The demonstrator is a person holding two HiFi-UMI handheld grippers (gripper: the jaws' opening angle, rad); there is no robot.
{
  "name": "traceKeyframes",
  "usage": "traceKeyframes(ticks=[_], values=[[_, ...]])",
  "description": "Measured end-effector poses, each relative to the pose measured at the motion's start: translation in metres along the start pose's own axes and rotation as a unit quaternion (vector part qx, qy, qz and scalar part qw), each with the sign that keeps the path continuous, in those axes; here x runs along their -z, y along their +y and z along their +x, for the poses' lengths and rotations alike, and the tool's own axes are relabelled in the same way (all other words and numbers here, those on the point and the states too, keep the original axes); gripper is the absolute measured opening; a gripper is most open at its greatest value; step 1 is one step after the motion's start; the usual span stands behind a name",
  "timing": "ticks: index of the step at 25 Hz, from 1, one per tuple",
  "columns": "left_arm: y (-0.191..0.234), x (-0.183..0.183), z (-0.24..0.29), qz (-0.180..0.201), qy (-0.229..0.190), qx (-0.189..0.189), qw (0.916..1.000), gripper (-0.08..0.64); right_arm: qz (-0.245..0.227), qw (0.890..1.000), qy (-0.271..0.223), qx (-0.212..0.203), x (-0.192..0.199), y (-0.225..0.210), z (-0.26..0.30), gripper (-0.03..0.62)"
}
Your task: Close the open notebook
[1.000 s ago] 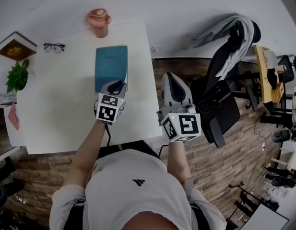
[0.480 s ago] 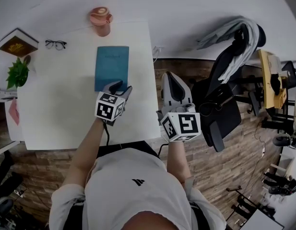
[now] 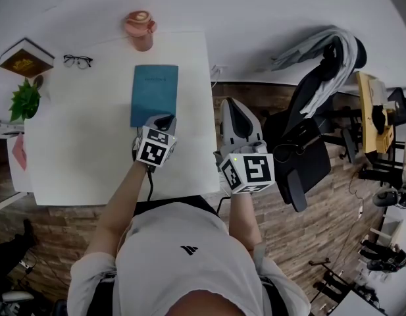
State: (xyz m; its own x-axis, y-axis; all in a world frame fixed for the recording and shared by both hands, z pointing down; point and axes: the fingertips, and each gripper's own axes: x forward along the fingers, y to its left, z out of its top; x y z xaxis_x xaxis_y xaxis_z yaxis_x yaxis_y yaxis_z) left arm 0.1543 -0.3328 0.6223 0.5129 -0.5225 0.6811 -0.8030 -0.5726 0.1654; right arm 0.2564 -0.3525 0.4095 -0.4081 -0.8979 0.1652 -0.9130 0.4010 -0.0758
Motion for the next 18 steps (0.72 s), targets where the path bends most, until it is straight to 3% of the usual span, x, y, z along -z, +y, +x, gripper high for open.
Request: traceKeyframes(ticks=[7,13,18], values=[[-0.004,-0.001,0.001,0.051,0.01,-0.026,0.9983,0.009,0.0,1.0,-0.002,-0.006,-0.002,0.008,0.003,-0.003],[-0.001,-0.007,-0.013,0.022,-0.043,-0.01,0.9988,0.009,-0.004,1.0,-0.006,-0.007,-0.006,0.02,-0.003,-0.003],[-0.005,-0.018,-0.034,0.046,-0.078,-0.012,0.9958,0.009,-0.004,1.0,-0.01,0.0,-0.008,0.028,-0.012,-0.003]])
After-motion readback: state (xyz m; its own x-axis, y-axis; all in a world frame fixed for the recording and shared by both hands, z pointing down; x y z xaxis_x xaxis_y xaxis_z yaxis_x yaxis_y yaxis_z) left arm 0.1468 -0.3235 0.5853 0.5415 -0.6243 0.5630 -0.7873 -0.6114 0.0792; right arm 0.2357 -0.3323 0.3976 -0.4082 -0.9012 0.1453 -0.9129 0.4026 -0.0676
